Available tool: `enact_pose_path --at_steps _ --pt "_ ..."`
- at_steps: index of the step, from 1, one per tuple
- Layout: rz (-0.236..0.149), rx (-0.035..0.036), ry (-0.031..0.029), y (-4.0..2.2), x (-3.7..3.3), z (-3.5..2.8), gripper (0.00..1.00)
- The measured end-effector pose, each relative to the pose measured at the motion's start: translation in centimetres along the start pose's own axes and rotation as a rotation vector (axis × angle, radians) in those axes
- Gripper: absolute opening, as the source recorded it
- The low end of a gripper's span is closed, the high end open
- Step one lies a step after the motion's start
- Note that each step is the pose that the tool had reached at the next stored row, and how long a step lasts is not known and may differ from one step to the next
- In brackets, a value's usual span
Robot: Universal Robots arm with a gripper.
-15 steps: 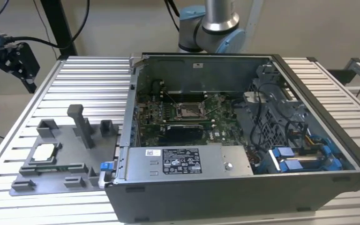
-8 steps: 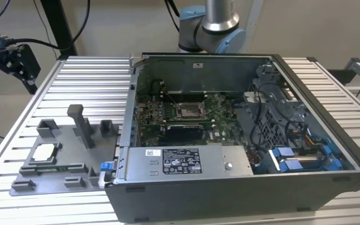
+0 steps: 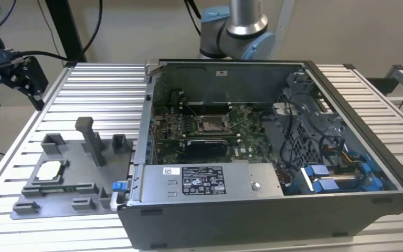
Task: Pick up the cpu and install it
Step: 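Pick up the cpu and move it towards the insertion slot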
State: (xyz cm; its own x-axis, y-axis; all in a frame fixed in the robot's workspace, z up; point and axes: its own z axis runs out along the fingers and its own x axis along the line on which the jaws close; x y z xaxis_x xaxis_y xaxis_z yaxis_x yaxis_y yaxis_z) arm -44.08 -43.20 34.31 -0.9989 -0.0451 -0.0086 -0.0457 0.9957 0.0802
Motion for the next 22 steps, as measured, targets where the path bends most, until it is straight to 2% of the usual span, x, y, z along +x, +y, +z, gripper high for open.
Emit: enact_pose_path --at_steps 11,18,20,21,22 --pt "0.0 0.0 -0.0003 -0.15 -0.12 1.76 1.0" --pt "0.0 0.0075 0.0004 -0.23 -0.43 2.65 1.0" --pt "0.0 0.0131 0.0033 -0.25 -0.47 2.75 1.0" --pt "0.0 0.0166 0.0067 -0.25 -0.48 2.78 1.0" --pt "0.001 0.0201 0.0131 -0.25 -0.49 2.79 1.0"
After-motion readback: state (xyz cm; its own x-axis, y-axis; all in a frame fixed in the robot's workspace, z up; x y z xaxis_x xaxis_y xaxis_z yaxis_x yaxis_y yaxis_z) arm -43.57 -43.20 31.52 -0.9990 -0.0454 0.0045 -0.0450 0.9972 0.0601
